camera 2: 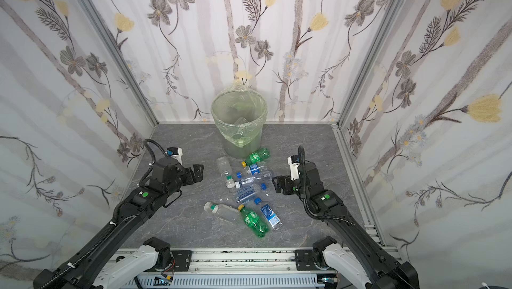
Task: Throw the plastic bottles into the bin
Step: 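Withdraw the left arm while the right gripper moves toward the bottle pile, then lower the right gripper onto a clear blue-capped bottle and close it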
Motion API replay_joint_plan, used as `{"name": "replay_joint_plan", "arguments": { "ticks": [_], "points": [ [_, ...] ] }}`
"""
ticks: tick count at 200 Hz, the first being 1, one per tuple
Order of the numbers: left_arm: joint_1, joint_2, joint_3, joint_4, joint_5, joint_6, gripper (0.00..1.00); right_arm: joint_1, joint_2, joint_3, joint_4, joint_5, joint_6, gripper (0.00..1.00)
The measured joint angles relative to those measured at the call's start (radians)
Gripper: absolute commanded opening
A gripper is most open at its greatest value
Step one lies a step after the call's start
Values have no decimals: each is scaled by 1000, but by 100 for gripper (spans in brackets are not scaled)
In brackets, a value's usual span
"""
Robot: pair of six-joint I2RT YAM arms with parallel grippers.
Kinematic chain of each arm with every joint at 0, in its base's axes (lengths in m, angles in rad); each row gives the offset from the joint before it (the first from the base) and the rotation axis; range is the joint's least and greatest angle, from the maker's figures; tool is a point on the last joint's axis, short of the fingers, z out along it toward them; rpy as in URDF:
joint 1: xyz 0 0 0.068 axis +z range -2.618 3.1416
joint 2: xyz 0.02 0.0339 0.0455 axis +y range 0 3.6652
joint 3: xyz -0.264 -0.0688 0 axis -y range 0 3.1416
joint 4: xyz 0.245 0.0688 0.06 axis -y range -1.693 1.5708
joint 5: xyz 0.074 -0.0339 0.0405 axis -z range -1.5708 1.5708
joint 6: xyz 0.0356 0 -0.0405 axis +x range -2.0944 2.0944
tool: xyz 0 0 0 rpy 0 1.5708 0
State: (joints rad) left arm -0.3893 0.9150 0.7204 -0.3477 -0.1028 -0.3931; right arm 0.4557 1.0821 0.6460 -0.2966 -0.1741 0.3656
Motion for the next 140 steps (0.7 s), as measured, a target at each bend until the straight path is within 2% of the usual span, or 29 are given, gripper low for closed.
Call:
{"name": "replay_joint_plan", "arguments": {
  "ticks": [71, 102, 140],
  "points": [
    [10, -41, -111, -15, -24, -113, 100, 137, 161, -18, -65, -41, 24, 80],
    [10, -45, -132, -15, -33, -159, 100, 206, 178, -75, -64, -58, 74, 77],
    [10, -46, -141, -1, -35, -182, 100, 245, 203, -127, -51, -63, 129, 74]
  ]
}}
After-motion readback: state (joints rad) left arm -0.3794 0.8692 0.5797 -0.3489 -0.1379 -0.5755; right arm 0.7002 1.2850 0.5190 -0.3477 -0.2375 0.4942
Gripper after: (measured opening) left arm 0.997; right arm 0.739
